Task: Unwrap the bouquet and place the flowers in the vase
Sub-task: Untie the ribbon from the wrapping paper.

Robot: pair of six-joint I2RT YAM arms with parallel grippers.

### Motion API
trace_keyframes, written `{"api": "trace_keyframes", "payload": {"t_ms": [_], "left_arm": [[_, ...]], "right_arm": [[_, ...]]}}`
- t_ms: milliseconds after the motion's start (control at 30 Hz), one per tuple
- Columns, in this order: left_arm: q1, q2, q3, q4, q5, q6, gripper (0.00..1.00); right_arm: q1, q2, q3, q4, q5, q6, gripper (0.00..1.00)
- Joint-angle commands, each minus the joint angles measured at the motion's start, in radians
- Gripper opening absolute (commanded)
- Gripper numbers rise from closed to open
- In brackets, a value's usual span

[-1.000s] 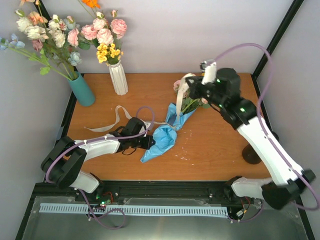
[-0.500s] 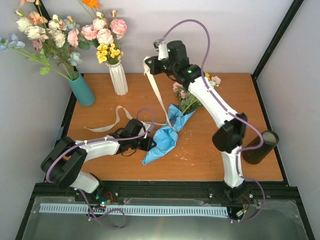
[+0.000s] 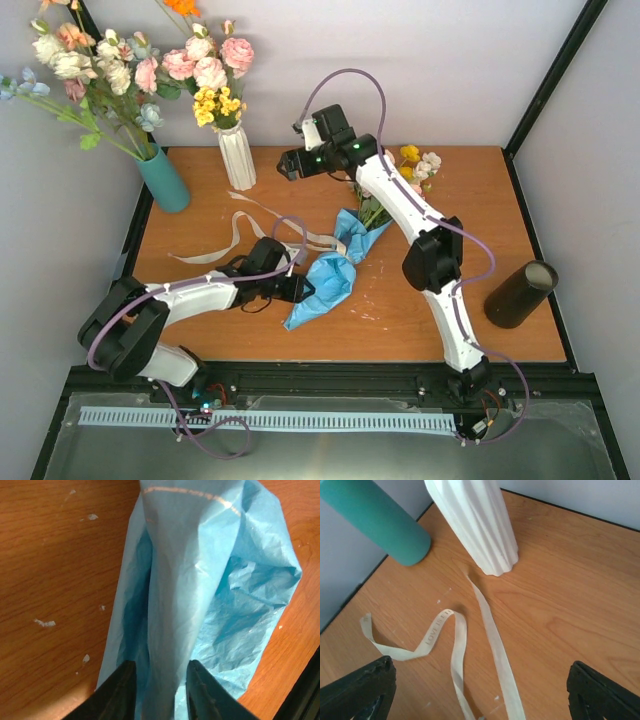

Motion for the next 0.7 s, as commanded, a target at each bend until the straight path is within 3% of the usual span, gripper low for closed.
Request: {"api": "trace_keyframes", "payload": {"t_ms": [0,100,167,400,533,667], "left_arm": [[-0.008,-0.049,0.077,-0.082,-0.027,0.0,0.37],[-0.008,-0.075,0.115,-0.159,-0.062,-0.005,0.57],[-0.008,-0.094,0.148,-0.217,-0.097,-0.008,0.62],[-0.093,-0.087,0.327,-0.493,-0.284,0.003,0.65],[-0.155,-0.048,0.391,-0.492,-0.27,-0.032,0.65],[-0.216,0.048,0.439,-0.43,-0.236,-0.062,0.65]], "right_arm": [[-0.008,-0.15,-0.014,-0.109,0.081,-0.075,0.97],[-0.036,-0.258,-0.124,-0.133,0.109,-0.079,1.0],[-0.052,-0.346,-0.249,-0.128,0.143,-0.07,1.0],[-0.097,-0.724,-0.791,0.027,0.333,0.025,1.0],[-0.134,-0.947,-1.124,0.151,0.397,0.138,0.99],[-0.209,-1.1,-1.397,0.262,0.308,0.24,0.95]]}}
